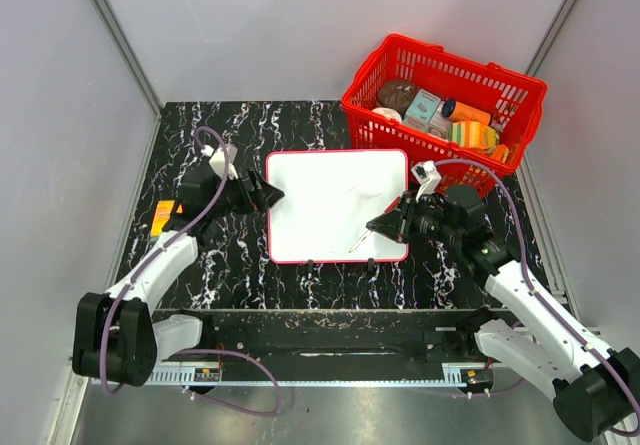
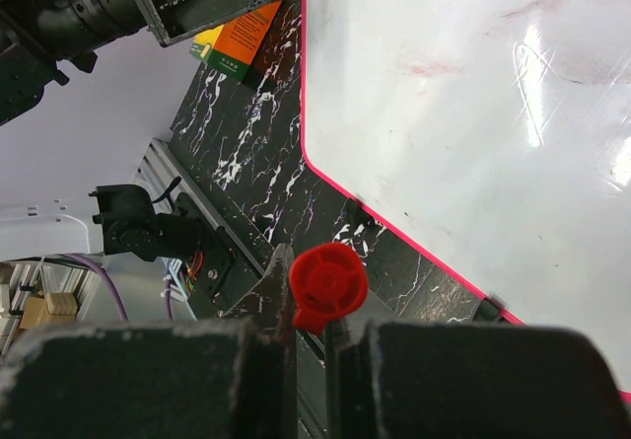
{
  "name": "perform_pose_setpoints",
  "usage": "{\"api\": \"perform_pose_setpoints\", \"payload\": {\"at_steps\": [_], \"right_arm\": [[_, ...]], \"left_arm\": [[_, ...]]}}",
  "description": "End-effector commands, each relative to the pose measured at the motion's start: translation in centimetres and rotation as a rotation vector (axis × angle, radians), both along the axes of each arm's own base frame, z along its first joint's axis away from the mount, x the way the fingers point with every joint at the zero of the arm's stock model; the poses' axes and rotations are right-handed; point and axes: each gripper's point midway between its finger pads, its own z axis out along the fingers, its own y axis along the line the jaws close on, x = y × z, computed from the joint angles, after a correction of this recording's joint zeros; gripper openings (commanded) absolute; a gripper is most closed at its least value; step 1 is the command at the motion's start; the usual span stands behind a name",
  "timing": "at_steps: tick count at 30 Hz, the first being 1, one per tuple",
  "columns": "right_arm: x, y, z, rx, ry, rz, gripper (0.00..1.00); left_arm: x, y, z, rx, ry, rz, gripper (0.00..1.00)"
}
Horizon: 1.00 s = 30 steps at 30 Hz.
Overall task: Write a sentence on the whiteboard
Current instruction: Hold the whiteboard on the whiteboard stand.
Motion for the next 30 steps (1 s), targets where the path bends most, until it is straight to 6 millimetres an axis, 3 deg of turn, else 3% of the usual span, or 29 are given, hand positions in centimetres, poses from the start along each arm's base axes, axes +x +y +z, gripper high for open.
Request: {"api": "perform_pose_setpoints", "payload": {"at_steps": [1, 8, 14, 18, 26, 28, 30], "right_arm": [[0.5, 0.1, 2.3, 0.013, -0.078, -0.008, 0.0], [0.6, 0.1, 2.3, 0.012, -0.076, -0.004, 0.0], [0.5, 0.0, 2.2, 0.0, -0.079, -0.009, 0.0], [0.7, -0.2, 2.2, -0.007, -0.08, -0.016, 0.0], [1.0, -0.1, 1.9, -0.021, -0.075, -0.018, 0.0], [1.0, 0.0, 1.9, -0.024, -0.076, -0.015, 0.0], [1.2, 0.0, 2.0, -0.025, -0.08, -0.016, 0.0]], "left_arm": [[2.0, 0.1, 2.4, 0.018, -0.154, -0.027, 0.99], [3.0, -0.4, 1.3, -0.017, -0.162, -0.111, 0.95], [3.6, -1.7, 2.0, -0.108, -0.222, -0.249, 0.87], [3.7, -2.8, 1.4, -0.154, -0.218, -0.327, 0.81], [3.2, -3.9, 0.5, -0.228, -0.189, -0.446, 0.6], [3.1, -4.0, 0.3, -0.225, -0.196, -0.457, 0.47], [2.9, -3.9, -0.1, -0.223, -0.18, -0.46, 0.4]]}}
